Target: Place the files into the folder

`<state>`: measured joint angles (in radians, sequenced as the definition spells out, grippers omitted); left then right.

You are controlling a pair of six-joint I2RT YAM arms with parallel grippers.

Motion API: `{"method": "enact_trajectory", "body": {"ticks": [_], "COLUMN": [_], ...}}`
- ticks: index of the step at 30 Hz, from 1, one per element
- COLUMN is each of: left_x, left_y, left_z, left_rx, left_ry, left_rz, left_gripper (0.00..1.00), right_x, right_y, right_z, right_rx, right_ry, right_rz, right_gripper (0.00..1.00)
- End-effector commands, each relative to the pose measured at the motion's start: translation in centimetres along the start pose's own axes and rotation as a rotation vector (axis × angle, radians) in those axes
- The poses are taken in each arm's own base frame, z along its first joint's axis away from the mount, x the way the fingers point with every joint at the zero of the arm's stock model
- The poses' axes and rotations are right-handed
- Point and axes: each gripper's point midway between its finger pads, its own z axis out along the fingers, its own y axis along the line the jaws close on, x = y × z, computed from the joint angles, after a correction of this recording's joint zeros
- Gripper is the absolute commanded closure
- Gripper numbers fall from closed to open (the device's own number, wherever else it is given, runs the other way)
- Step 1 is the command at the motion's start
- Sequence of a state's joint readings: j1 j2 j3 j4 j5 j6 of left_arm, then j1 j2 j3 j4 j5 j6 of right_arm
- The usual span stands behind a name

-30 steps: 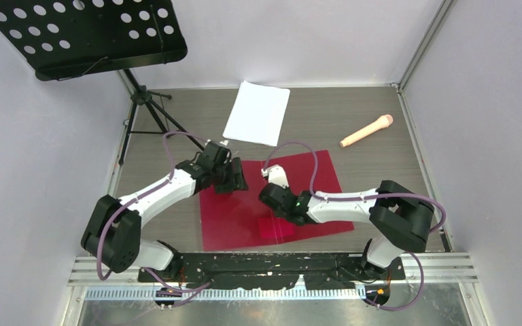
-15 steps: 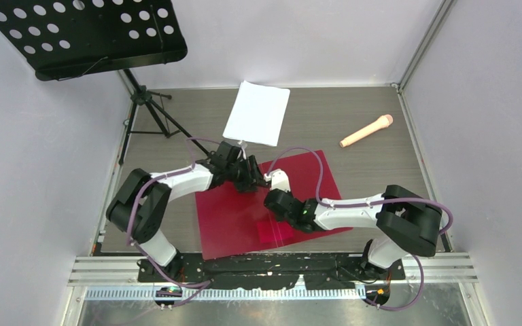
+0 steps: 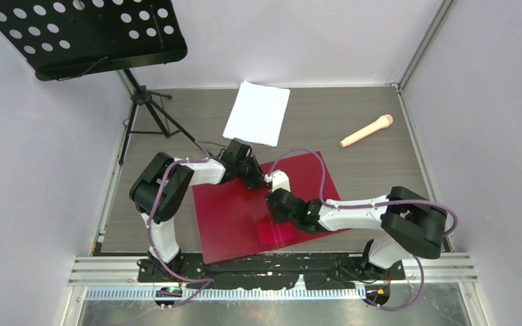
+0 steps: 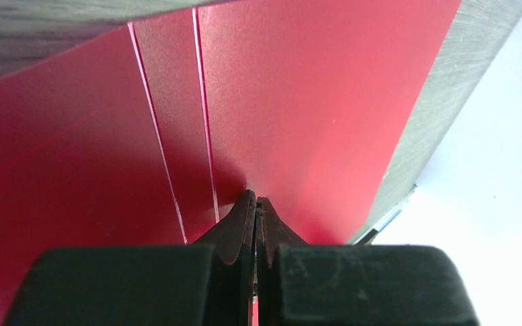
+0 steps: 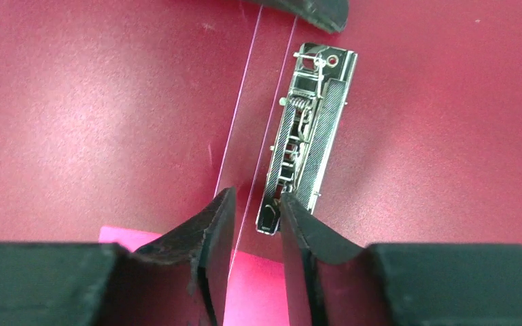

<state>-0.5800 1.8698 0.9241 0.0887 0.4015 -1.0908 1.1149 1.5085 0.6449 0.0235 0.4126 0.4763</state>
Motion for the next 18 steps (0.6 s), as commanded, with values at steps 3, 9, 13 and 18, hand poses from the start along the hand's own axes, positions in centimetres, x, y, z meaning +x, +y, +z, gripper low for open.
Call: {"method": "enact_trajectory", "body": {"ticks": [3, 9, 13, 18], "left_x": [-0.5, 0.0, 0.2, 0.1], "left_y": [5.4, 7.3, 7.5, 7.2], "left_z": [-1.0, -1.0, -0.9, -1.0], "left_rx": [-0.362, -0.454, -0.461, -0.462], "left_ry": [-0.063, -0.060, -0.055, -0.058], "left_rz": [-0.004, -0.010, -0.011, -0.008], "left_gripper": [1.00, 1.00, 1.00, 1.00], "right_x": [-0.3, -2.9, -4.4, -2.8], "right_y": [0.4, -0.4, -0.4, -1.1], "right_z": [-1.8, -4.1, -4.8, -3.2], "right_rx": [-0.141, -0.279, -0.321, -0.202], "right_ry": [0.048, 0.024, 0.011, 0.093], "right_rz": [0.106, 0.287, 0.324, 0.298], "right_gripper": [0.49, 0.51, 0.70, 0.93]}}
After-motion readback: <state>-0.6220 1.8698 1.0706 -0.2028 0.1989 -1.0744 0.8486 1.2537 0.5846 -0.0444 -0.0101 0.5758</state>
